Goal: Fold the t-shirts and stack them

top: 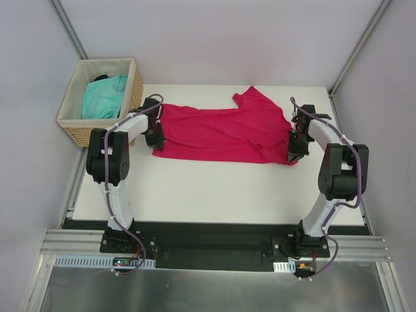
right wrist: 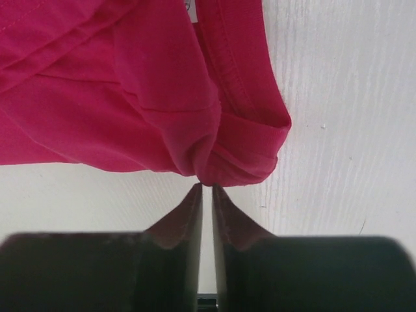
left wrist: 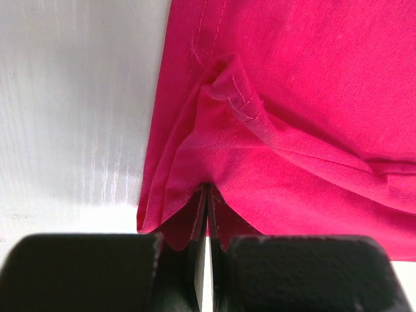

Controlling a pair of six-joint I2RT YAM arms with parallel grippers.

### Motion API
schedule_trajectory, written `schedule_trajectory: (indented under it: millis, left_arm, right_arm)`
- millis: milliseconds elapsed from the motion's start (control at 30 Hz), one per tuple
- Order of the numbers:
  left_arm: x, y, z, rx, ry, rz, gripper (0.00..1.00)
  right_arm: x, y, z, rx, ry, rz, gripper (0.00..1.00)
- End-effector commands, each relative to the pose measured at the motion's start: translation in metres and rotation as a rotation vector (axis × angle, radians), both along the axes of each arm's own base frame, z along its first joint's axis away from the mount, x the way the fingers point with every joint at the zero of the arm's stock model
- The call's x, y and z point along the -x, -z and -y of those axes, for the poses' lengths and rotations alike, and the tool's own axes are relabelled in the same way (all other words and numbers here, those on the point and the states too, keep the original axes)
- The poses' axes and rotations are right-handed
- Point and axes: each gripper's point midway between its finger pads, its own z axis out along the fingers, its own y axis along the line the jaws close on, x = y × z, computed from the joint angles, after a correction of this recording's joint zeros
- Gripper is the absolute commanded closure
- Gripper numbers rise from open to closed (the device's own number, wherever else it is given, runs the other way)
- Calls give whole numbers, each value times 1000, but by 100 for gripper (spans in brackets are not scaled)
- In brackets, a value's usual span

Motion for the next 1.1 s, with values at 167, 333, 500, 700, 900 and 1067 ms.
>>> schedule_trajectory:
  millis: [167,333,500,700,900,1067]
  left_arm:
    - [7,13,2,-18,8,-45,100]
    - [8,13,2,-16,8,-45,100]
    - [6,11,2,-16,11,-39,100]
    - [4,7,1,-23,20,-33,100]
    - [3,2,0,-28,25,-25,100]
    - [3,2,-1,-28,19,-29,100]
  right_arm:
    - [-17,-12,4,33,-30,34,99]
    - [-20,-26,20,121,-24,44,99]
    - [-18,-32,39,232,-24,24,99]
    - [-19,-26,42,243,-31,13,99]
    - [-27,-28,41,238,-32,2,99]
    - [-12,-46,39,232,-15,34,70]
